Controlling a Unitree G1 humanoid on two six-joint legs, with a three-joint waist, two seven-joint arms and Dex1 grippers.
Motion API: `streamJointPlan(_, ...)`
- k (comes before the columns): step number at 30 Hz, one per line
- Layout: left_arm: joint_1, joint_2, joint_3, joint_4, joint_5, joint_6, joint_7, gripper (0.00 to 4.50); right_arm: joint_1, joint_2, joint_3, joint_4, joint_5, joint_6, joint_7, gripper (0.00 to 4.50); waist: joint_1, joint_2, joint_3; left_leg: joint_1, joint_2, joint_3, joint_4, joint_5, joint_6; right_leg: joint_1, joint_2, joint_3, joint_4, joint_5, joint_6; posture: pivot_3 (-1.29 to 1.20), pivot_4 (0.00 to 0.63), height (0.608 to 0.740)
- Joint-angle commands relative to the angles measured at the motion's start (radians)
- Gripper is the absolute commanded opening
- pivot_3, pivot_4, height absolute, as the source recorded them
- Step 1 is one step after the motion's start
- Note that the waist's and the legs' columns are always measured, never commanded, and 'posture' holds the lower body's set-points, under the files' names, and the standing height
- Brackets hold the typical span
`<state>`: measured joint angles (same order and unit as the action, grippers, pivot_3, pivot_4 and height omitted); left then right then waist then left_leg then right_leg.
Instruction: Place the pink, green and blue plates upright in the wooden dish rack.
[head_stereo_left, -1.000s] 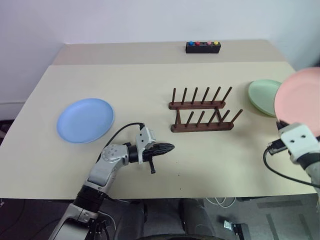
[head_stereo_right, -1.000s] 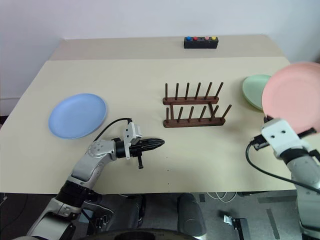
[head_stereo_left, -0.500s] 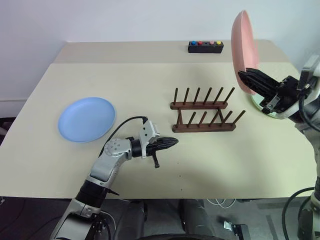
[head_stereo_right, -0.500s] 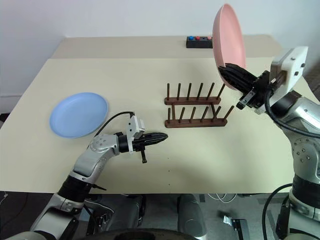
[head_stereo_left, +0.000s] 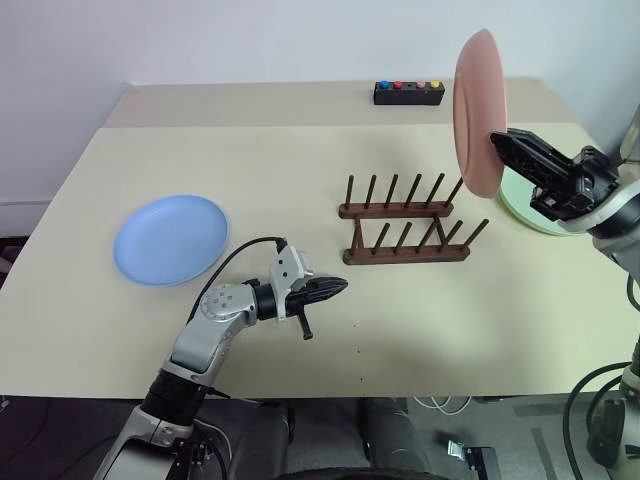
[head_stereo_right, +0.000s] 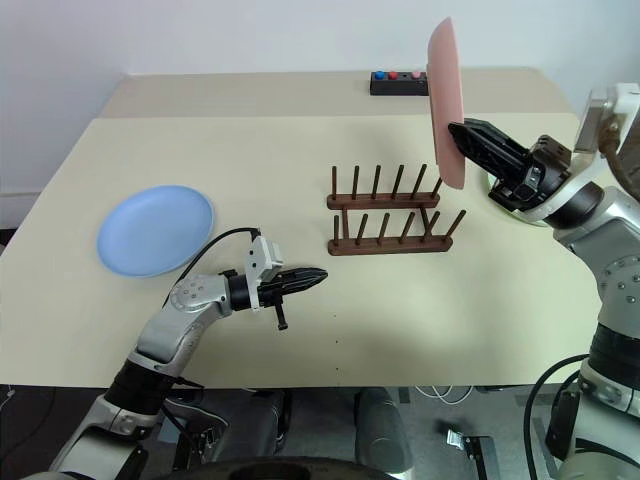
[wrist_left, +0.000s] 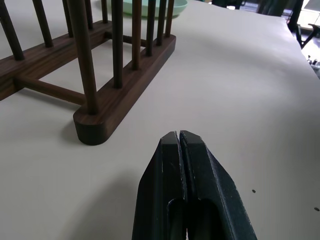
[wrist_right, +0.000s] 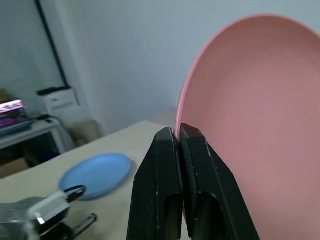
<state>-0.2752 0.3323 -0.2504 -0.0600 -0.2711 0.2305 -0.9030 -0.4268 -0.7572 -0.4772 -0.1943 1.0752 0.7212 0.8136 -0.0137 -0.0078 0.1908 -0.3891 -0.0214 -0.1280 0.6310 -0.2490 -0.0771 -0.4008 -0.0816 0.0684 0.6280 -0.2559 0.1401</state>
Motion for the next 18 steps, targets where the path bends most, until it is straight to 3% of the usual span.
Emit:
streamJointPlan(1, 0.006, 0.000, 0.013, -0.011, -0.006, -0.028, -0.003, 0.00, 0.008, -0.011, -0.030, -0.048, 0.060, 0.020, 0.014, 0.07, 0.000, 0.000, 0.000, 0.000, 0.000, 0.000, 0.000, 0.000, 0.000, 0.000, 0.000, 0.000, 0.000, 0.000, 0.000, 0.00, 0.150, 0.740)
streamJointPlan(18, 0.000, 0.000, 0.011, 0.018, -0.003, -0.053, -0.017, 0.00, 0.054, -0.008, -0.053, 0.047, 0.066, 0.032, 0.022, 0.07, 0.000, 0.000, 0.000, 0.000, 0.000, 0.000, 0.000, 0.000, 0.000, 0.000, 0.000, 0.000, 0.000, 0.000, 0.000, 0.00, 0.150, 0.740)
